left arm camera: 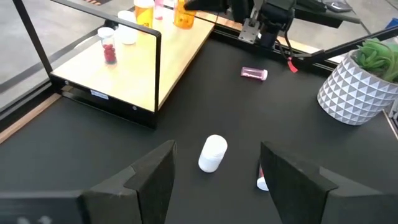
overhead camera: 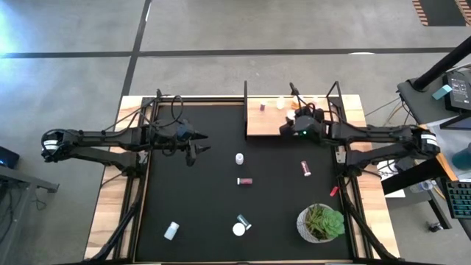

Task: Pick and place medicine bottles onto shelf by color
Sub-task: Put the top orange pill bottle on the shelf aligned with the other orange pill bottle

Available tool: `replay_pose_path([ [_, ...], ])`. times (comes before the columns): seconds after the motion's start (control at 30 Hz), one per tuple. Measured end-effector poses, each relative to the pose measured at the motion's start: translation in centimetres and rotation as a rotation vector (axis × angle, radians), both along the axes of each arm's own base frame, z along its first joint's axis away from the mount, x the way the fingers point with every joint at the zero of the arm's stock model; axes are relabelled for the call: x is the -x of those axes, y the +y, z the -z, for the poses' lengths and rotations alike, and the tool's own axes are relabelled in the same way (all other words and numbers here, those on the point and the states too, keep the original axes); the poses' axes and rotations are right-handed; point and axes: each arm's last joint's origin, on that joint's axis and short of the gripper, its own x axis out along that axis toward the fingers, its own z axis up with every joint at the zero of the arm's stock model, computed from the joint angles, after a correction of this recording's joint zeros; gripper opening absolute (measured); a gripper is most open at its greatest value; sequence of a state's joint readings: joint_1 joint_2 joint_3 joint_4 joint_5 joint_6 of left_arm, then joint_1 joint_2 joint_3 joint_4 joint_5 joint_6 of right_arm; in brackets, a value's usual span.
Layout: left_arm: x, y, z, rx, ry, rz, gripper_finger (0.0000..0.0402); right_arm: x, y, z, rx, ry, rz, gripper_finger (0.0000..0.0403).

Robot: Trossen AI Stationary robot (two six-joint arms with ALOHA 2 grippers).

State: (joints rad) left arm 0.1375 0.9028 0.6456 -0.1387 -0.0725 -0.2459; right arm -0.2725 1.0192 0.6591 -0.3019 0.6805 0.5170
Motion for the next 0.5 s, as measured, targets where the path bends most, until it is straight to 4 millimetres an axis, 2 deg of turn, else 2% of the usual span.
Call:
replay_pose_path([
  [0.17,0.0,0.0,0.0,0.0,0.0,-0.006,0.0215,0.2,-1.3,2.3,-0.053,0.052,0.097,0.0196],
  [0.5,0.0,0.0,0.0,0.001,0.0,-0.006,0.0215,0.7,-3.9,4.2,-0.101,0.091,0.249,0.0196],
])
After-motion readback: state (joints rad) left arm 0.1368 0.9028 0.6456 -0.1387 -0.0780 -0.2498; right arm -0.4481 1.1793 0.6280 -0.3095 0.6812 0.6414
